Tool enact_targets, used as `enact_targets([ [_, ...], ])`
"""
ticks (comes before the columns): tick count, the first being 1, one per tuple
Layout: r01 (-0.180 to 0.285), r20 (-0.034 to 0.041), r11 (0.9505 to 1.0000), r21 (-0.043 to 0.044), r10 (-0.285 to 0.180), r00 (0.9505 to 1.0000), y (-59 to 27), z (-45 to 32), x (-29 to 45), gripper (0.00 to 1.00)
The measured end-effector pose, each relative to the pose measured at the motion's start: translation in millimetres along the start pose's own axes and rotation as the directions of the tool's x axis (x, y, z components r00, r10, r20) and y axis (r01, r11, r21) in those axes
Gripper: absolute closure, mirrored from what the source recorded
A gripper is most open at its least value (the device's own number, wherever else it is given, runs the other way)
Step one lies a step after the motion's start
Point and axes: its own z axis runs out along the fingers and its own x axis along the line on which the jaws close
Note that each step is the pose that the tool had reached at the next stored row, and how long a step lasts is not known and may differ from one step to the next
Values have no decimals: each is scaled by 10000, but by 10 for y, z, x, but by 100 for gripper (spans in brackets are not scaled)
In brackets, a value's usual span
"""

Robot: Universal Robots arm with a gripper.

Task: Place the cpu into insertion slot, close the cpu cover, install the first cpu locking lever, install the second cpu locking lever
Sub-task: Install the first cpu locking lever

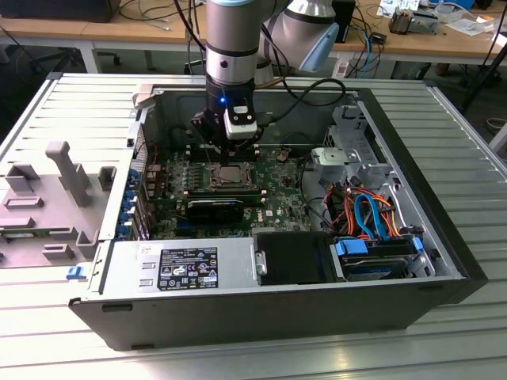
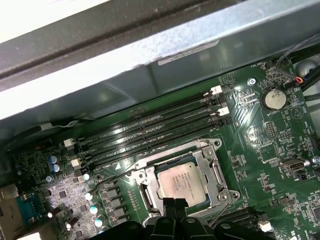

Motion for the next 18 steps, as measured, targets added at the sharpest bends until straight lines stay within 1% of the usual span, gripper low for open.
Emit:
enact_targets([
  [18, 262, 14, 9997, 7, -262, 9997, 0, 0, 0, 89],
])
